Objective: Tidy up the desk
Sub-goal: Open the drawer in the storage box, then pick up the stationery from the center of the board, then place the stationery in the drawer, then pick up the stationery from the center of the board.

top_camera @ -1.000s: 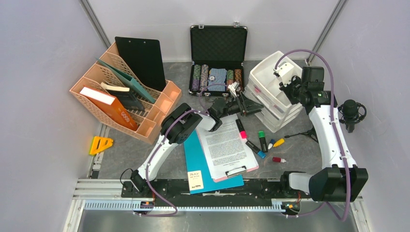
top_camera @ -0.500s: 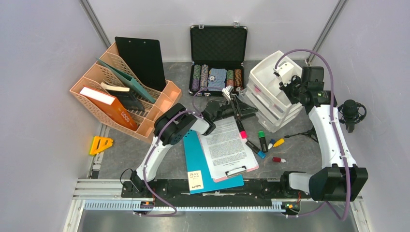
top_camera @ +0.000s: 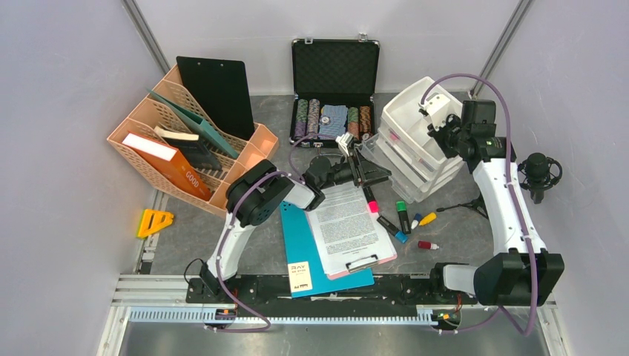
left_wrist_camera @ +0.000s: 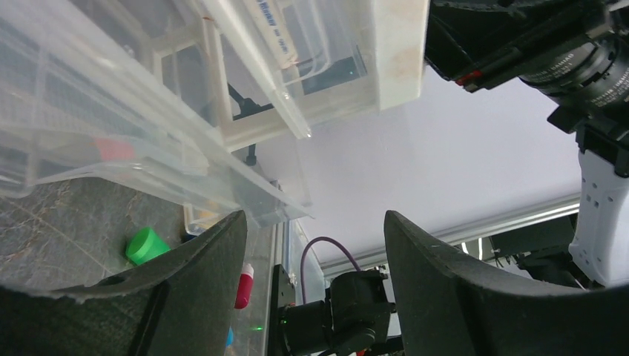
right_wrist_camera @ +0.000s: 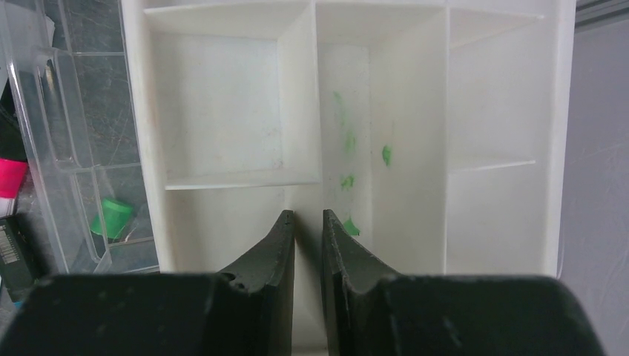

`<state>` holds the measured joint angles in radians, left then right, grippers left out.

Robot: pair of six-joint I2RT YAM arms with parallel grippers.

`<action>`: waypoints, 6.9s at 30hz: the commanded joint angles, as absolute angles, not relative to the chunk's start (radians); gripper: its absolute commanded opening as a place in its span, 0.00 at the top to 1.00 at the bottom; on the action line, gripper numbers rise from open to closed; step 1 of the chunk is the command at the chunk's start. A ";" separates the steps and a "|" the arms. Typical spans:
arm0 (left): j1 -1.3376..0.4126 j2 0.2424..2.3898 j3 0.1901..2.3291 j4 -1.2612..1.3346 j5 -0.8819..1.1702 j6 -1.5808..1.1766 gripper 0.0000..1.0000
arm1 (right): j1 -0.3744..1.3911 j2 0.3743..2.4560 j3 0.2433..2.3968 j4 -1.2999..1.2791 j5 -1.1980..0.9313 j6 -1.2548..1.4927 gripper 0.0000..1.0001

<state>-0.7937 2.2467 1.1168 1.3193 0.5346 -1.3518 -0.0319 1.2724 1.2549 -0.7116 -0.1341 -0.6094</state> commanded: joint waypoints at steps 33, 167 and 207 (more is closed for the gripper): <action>-0.738 1.581 1.079 -0.159 0.375 -0.042 0.00 | -0.032 1.117 1.389 -0.839 -0.143 -0.651 0.31; -0.735 1.347 1.241 -0.647 0.112 0.315 0.00 | 0.223 0.870 0.556 -0.775 0.018 -1.061 0.41; -0.735 1.354 1.236 -0.644 0.105 0.313 0.00 | 0.056 1.148 0.556 -0.796 -0.150 -1.377 0.83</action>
